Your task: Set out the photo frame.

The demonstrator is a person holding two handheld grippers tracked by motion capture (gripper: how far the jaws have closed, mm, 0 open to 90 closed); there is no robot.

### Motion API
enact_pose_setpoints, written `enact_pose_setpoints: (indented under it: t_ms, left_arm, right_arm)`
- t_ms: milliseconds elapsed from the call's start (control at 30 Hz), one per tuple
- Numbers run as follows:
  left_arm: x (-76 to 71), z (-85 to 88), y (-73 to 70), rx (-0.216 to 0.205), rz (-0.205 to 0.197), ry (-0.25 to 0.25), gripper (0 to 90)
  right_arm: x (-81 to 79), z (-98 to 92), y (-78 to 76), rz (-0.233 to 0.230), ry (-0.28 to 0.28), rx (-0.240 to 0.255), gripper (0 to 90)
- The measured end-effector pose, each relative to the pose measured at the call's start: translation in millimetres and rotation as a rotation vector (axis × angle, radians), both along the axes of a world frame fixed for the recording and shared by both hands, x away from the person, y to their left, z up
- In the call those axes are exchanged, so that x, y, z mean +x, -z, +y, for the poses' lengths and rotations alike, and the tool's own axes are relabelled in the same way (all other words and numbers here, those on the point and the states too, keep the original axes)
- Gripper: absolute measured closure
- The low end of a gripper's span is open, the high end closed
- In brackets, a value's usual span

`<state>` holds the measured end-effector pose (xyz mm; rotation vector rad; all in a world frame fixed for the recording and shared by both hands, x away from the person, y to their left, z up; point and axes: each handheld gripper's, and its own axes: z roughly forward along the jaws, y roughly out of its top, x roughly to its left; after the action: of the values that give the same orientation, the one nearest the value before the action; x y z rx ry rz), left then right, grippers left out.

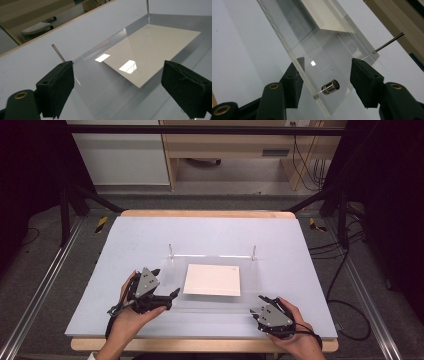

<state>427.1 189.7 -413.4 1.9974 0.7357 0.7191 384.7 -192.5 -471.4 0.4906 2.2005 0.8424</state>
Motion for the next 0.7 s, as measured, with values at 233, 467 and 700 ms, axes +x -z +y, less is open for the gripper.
enact_pose_setpoints:
  t_ms: [233,467,700]
  left_arm:
    - [-26.7,-11.3,1.0,0.086,-0.04,0.045,13.4]
    - [-32.4,-8.6,-3.2,0.088,-0.071,0.033,15.6]
    - [-33.0,0.7,-12.1,0.065,-0.097,0.014,16.4]
  right_arm:
    - [-0.2,-1.1,-4.9,-0.006,0.01,0.04,46.6]
    - [1.5,-2.9,-12.9,-0.01,0.019,0.08,48.5]
    - [5.4,-3.8,-23.9,0.007,0.022,0.102,49.9]
